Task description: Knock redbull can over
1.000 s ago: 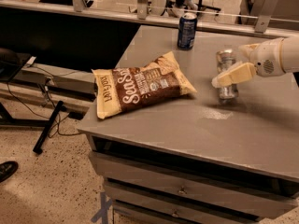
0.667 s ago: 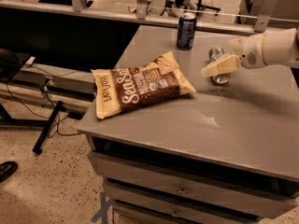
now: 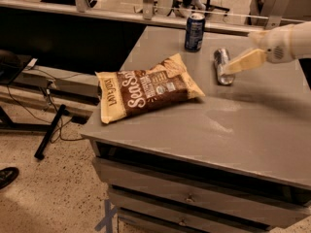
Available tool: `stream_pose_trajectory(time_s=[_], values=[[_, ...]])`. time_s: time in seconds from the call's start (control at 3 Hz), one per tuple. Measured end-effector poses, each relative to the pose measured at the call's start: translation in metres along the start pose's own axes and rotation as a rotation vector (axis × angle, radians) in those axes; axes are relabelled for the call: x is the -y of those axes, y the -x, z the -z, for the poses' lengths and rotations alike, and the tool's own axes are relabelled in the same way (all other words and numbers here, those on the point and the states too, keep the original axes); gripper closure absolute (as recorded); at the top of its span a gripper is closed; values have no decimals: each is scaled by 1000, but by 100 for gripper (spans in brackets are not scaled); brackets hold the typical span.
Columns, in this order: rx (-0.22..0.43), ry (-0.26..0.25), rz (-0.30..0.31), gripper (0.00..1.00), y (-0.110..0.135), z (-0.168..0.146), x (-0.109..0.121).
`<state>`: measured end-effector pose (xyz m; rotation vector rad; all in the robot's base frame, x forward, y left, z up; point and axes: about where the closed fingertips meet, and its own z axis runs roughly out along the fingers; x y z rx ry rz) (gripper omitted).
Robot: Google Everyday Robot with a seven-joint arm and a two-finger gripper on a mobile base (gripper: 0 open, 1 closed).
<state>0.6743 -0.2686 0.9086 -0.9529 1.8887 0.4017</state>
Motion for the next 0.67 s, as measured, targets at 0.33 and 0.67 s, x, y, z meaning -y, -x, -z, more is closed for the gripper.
stream_pose_trajectory(time_s=[0.33, 0.67], values=[[-29, -15, 70, 0, 6, 39, 11], [-29, -13, 78, 0, 9, 43, 11]])
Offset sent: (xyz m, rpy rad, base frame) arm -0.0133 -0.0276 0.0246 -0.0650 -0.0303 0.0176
